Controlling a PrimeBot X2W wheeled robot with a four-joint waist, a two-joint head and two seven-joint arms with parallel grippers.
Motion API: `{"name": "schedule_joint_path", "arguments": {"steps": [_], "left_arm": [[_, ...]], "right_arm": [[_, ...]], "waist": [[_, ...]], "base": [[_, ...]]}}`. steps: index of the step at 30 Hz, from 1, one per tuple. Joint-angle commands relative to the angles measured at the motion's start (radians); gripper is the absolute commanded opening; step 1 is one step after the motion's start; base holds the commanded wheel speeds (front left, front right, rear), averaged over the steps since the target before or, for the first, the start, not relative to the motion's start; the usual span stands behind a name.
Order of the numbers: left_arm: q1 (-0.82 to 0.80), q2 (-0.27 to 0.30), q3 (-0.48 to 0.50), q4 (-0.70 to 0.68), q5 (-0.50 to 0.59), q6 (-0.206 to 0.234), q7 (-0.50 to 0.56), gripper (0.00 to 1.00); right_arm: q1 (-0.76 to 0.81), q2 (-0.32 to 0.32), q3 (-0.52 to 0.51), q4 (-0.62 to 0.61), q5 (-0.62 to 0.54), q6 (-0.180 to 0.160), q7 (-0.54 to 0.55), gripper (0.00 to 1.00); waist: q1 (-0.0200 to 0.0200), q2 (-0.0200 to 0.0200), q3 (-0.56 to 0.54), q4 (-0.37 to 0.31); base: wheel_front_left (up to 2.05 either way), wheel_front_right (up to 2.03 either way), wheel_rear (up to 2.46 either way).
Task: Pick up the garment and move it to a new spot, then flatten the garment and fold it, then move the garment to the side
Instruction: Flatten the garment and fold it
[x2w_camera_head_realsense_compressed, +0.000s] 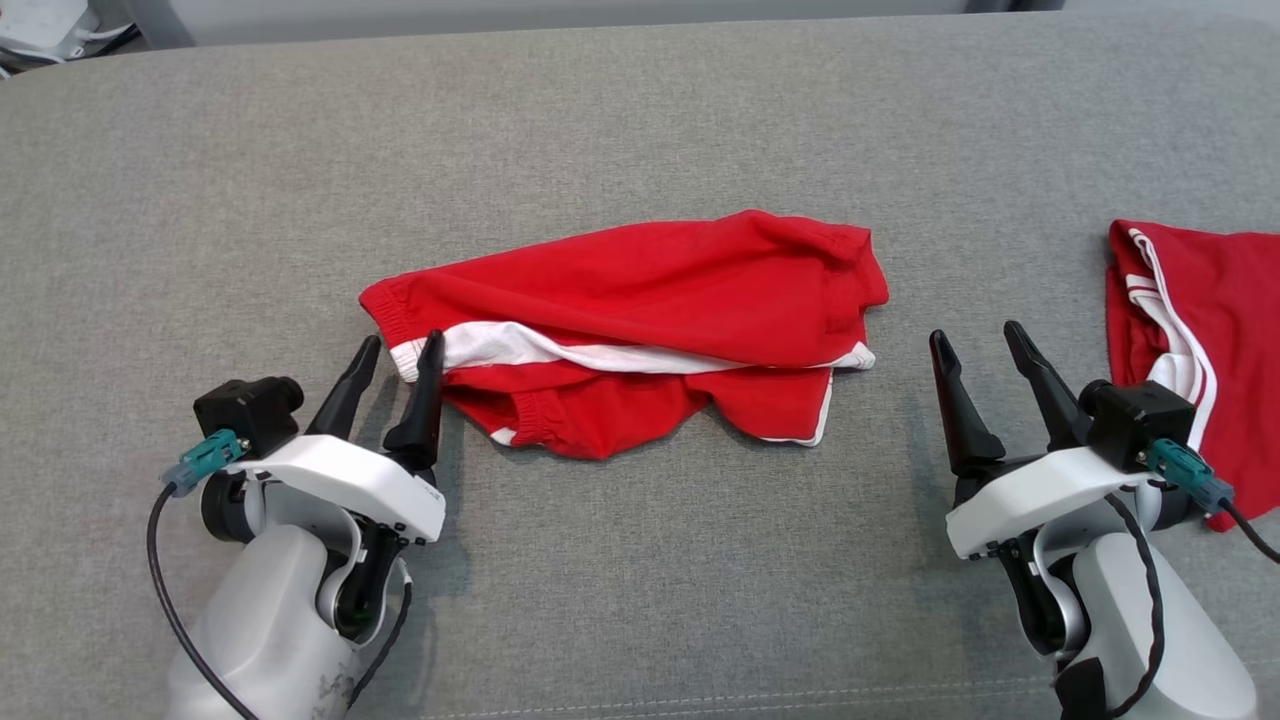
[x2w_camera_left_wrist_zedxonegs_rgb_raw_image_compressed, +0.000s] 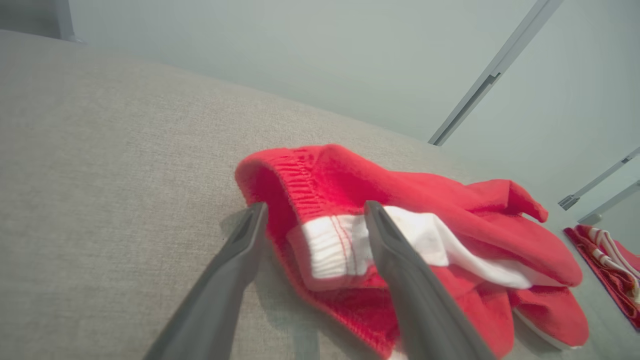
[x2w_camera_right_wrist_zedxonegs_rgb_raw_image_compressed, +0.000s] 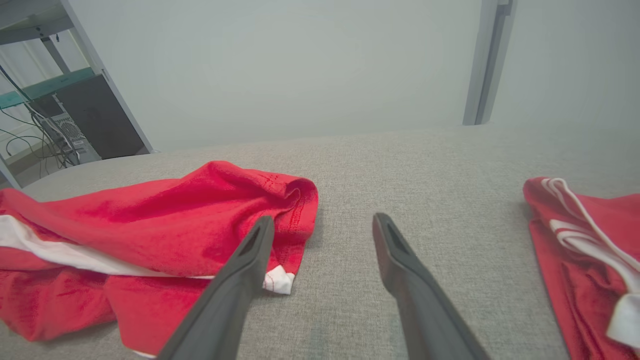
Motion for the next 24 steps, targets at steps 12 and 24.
{"name": "schedule_joint_path", "arguments": {"steps": [12, 24], "left_arm": [[0.019, 0.04, -0.05, -0.093, -0.153, -0.008, 0.002, 1.0], [0.008, 0.092, -0.09, -0.157, -0.192, -0.008, -0.007, 0.0]], "right_arm": [[0.014, 0.005, 0.018, -0.023, 0.01, 0.001, -0.013, 1.0], [-0.017, -0.009, 0.038, 0.033, 0.025, 0.001, -0.005, 1.0]], "waist": [[0.0, 0.0, -0.003, -0.011], [0.0, 0.0, 0.005, 0.01]], "base": [[0.0, 0.0, 0.0], [0.0, 0.0, 0.0]]}}
